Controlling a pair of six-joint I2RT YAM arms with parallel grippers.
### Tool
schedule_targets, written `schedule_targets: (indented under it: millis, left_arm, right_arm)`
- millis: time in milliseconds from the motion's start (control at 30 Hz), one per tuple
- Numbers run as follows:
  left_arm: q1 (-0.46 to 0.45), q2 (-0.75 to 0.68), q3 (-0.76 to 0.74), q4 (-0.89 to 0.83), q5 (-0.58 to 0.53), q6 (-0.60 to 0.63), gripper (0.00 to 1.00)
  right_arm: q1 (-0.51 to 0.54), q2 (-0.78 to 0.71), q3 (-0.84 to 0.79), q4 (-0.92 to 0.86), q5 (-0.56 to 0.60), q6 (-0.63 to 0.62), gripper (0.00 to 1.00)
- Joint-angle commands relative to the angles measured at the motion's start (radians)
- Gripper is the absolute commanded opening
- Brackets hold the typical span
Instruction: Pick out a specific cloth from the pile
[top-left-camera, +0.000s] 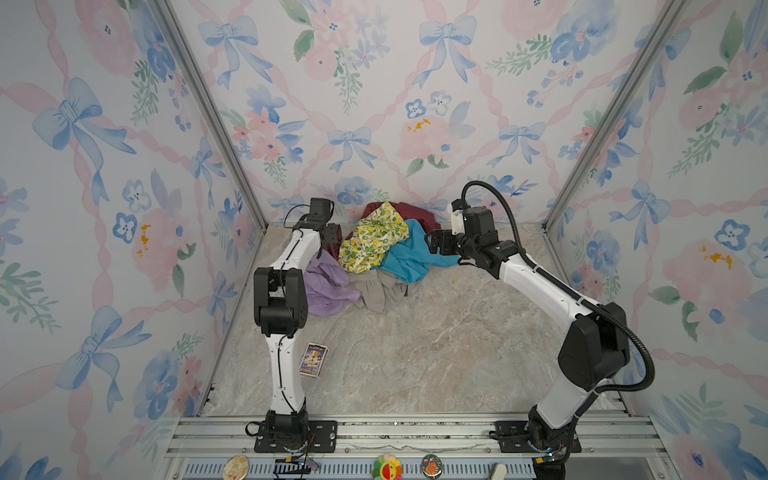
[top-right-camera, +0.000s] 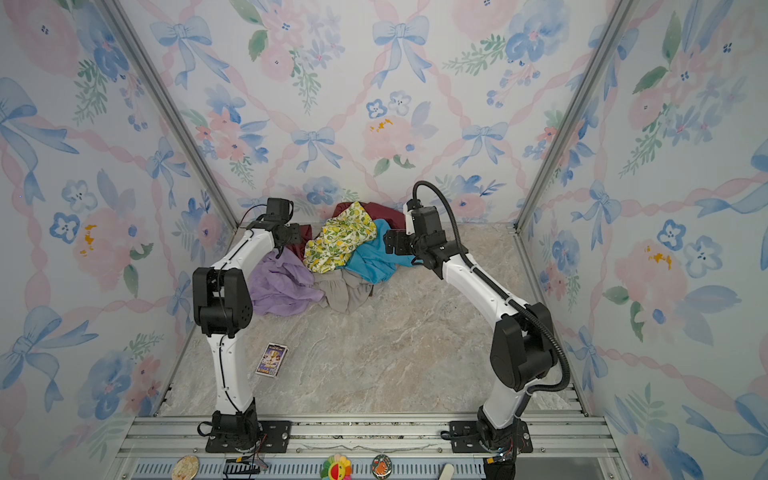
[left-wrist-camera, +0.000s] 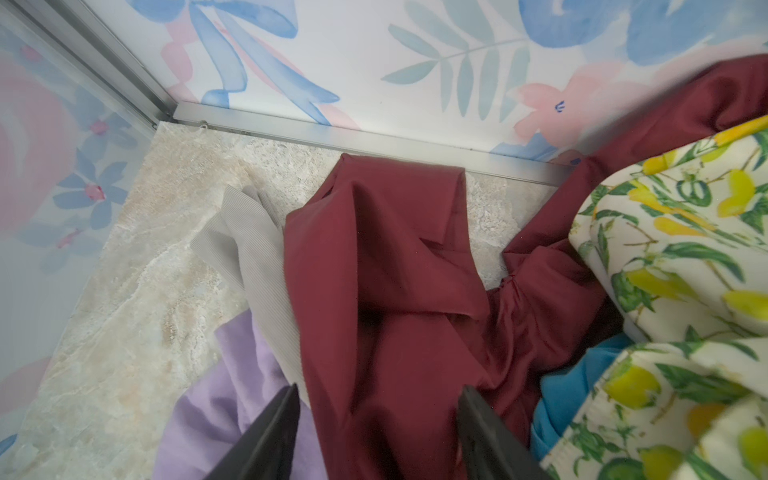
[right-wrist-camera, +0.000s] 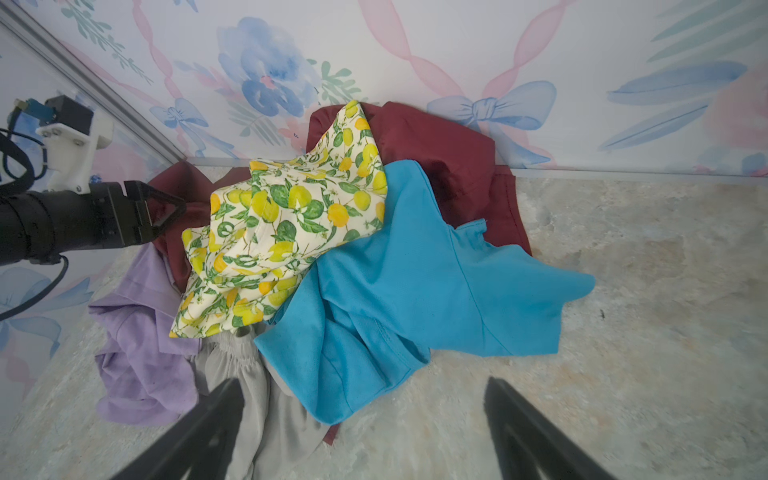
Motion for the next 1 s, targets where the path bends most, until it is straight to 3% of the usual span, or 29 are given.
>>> schedule_targets:
  millis: [0, 167, 333, 700, 967]
  left_arm:
    - [0.003, 0.041, 0.040, -0.027, -0.005, 0.010, 0.57]
    - [0.005, 0.097, 0.090, -0.027, 0.029, -0.014, 0.44]
    - [0.004, 0.133, 0.152, -0.027, 0.051, -0.033, 0.00]
    - [0.008, 0.047, 0.331, -0.026, 0.003, -0.049, 0.00]
    - [0.050, 0.043, 0.563, -0.026, 0.024, -0.085, 0.00]
  right_arm:
    - [-0.012, 0.037, 0.090, 0.027, -0.036, 0.017, 0.93]
    - [-0.006, 0.083, 0.105, 0.012, -0.062, -0.011, 0.94]
    - [0.004, 0.082, 0.056, 0.050, -0.088, -0.038, 0.94]
    - [0.017, 0.100, 0.006, 0.128, -0.084, -0.027, 0.95]
    - [0.043, 0.125, 0.013, 0.159, -0.065, -0.040, 0.95]
